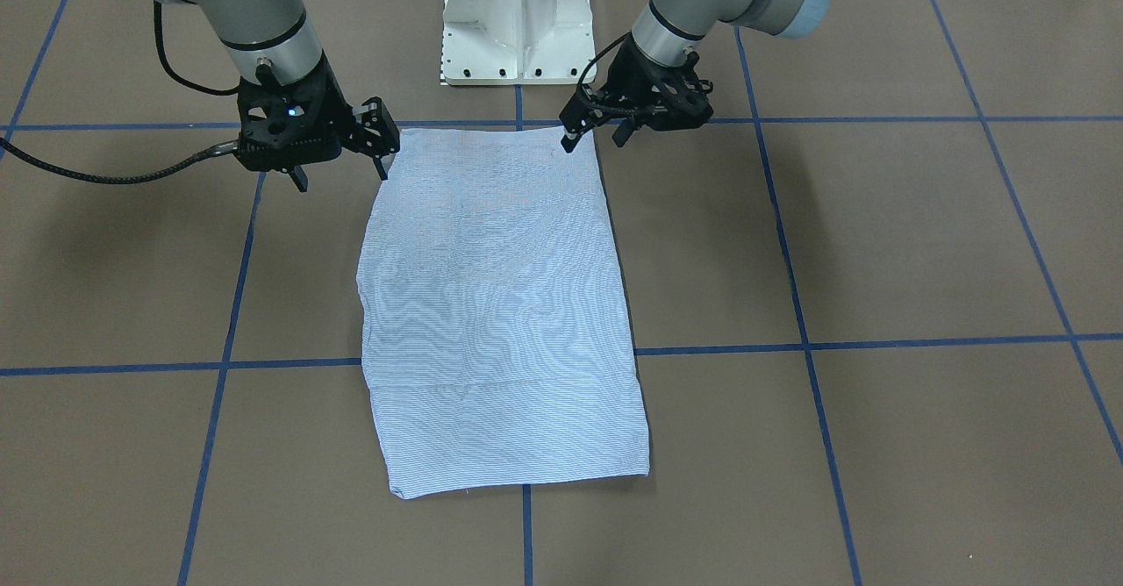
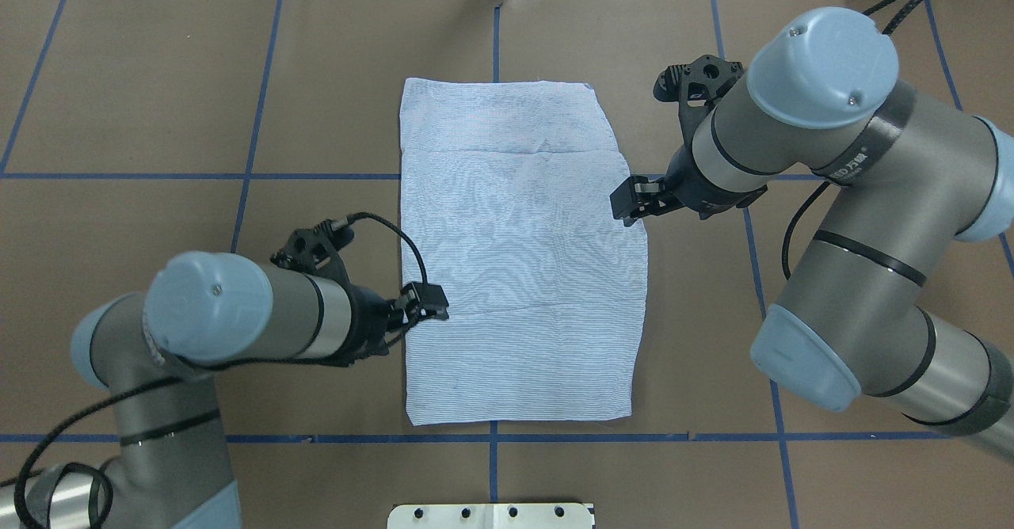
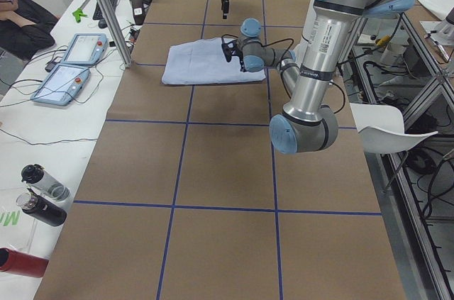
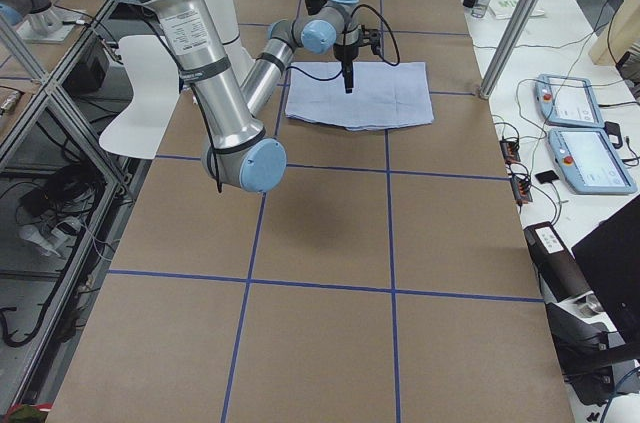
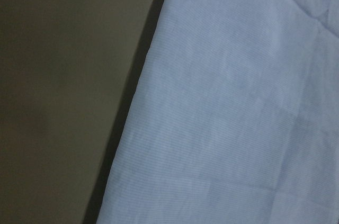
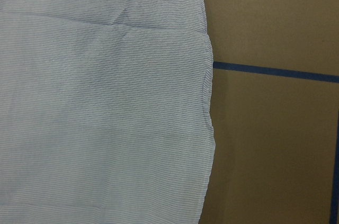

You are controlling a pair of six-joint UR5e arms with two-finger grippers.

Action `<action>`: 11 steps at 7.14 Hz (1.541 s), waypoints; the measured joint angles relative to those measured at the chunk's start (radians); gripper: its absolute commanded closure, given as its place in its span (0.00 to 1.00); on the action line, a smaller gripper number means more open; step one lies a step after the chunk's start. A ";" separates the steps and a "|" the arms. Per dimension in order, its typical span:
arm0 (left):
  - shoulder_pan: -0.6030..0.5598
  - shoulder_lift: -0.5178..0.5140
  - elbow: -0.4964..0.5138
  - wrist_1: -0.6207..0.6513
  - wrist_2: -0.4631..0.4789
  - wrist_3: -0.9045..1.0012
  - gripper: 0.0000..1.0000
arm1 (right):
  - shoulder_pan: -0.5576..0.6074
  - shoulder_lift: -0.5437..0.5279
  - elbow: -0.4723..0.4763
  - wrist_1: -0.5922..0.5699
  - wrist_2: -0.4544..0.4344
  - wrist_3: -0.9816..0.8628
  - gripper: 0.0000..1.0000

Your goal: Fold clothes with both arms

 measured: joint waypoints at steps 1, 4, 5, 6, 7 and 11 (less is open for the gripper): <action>0.073 0.000 -0.005 0.048 0.065 -0.018 0.03 | -0.019 -0.026 0.018 0.045 0.001 0.046 0.00; 0.147 0.004 0.022 0.098 0.113 -0.034 0.13 | -0.064 -0.112 0.029 0.199 0.002 0.135 0.00; 0.149 0.002 0.027 0.102 0.114 -0.034 0.17 | -0.070 -0.117 0.029 0.209 0.001 0.150 0.00; 0.150 -0.002 0.031 0.104 0.114 -0.035 0.21 | -0.071 -0.119 0.029 0.212 0.001 0.155 0.00; 0.150 -0.004 0.036 0.108 0.114 -0.035 0.24 | -0.072 -0.119 0.029 0.214 0.000 0.156 0.00; 0.148 -0.009 0.067 0.111 0.114 -0.036 0.41 | -0.072 -0.120 0.028 0.215 0.000 0.156 0.00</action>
